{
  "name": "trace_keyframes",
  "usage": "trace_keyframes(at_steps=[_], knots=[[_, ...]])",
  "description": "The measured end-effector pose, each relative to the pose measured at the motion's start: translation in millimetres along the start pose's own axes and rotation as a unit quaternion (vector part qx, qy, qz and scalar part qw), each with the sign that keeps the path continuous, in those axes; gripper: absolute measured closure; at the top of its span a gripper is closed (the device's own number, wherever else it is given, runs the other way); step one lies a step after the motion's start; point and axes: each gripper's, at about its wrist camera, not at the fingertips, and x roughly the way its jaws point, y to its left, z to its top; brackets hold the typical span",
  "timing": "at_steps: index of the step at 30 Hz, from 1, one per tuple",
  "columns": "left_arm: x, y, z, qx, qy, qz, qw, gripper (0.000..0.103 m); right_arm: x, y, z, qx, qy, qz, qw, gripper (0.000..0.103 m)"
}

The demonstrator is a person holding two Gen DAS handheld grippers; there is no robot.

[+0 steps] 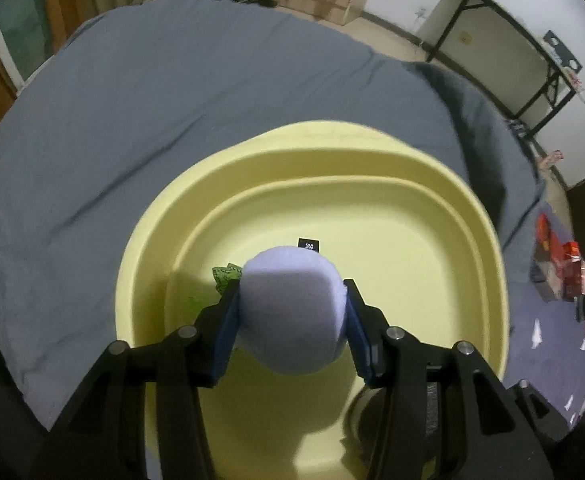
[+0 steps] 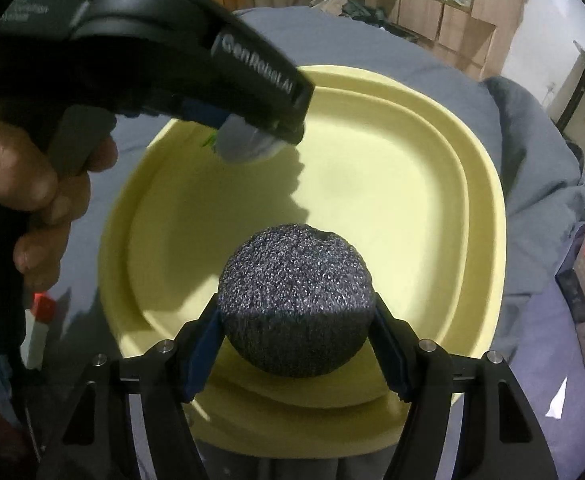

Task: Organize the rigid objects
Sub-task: 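Carry the ball and foam cylinder to the yellow tray and release both, then move both tools back over the red cigarette boxes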

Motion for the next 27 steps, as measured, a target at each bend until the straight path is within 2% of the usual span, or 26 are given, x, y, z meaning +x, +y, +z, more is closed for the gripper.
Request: trace_keyframes(at_steps=[3, 7, 8, 9, 10, 11, 12, 13, 15, 18, 20, 21, 23, 24, 25, 27], knots=[[13, 9, -6, -0.016, 0.022, -0.004, 0.9996, 0.052, 12, 2, 5, -0.004, 0.007, -0.006, 1.0, 0.035], [9, 15, -9, -0.019, 0.011, -0.007, 0.9997, 0.049, 12, 3, 7, 0.008, 0.01, 0.002, 1.0, 0.034], [7, 18, -8, -0.026, 0.013, -0.011, 0.9995, 0.046, 7, 0, 7, 0.021, 0.002, 0.015, 1.0, 0.03], [1, 19, -7, -0.034, 0.011, -0.02, 0.9992, 0.034, -2, -6, 5, 0.03, -0.015, 0.027, 0.999, 0.024], [-5, 19, -6, -0.038, 0.005, -0.024, 0.999, 0.024, -20, -11, 4, 0.043, -0.047, 0.032, 0.997, 0.009], [-13, 19, -6, -0.039, -0.004, -0.024, 0.9989, 0.008, -36, -20, 0, 0.056, -0.071, 0.036, 0.995, 0.0], [-25, 16, -4, -0.038, -0.021, -0.023, 0.9988, 0.0, -54, -29, -4, 0.07, -0.095, 0.041, 0.992, 0.0], [-43, 10, -2, -0.031, -0.048, -0.026, 0.998, 0.0, -74, -40, -12, 0.086, -0.119, 0.044, 0.988, 0.0], [-61, -4, 2, -0.017, -0.066, -0.037, 0.997, 0.0, -115, -69, -33, 0.118, -0.154, 0.025, 0.981, 0.0], [-81, -45, 10, 0.011, -0.068, -0.06, 0.9958, 0.0, -177, -120, -80, 0.172, -0.183, -0.024, 0.968, 0.0], [-96, -94, 14, 0.042, -0.07, -0.086, 0.9929, 0.0, -221, -157, -121, 0.215, -0.194, -0.068, 0.955, 0.0], [-99, -112, 17, 0.055, -0.07, -0.094, 0.9917, 0.0, -243, -177, -142, 0.235, -0.198, -0.09, 0.947, 0.0], [-108, -176, 13, 0.101, -0.063, -0.121, 0.9855, 0.0, -291, -199, -185, 0.271, -0.204, -0.136, 0.931, 0.0], [-110, -193, 10, 0.113, -0.06, -0.13, 0.9832, 0.0, -310, -213, -203, 0.287, -0.202, -0.161, 0.922, 0.0], [-112, -227, 7, 0.129, -0.052, -0.15, 0.9789, 0.0, -327, -229, -222, 0.305, -0.202, -0.183, 0.913, 0.0], [-110, -271, 3, 0.147, -0.025, -0.173, 0.9736, 0.0, -354, -256, -248, 0.34, -0.197, -0.218, 0.893, 0.0]])
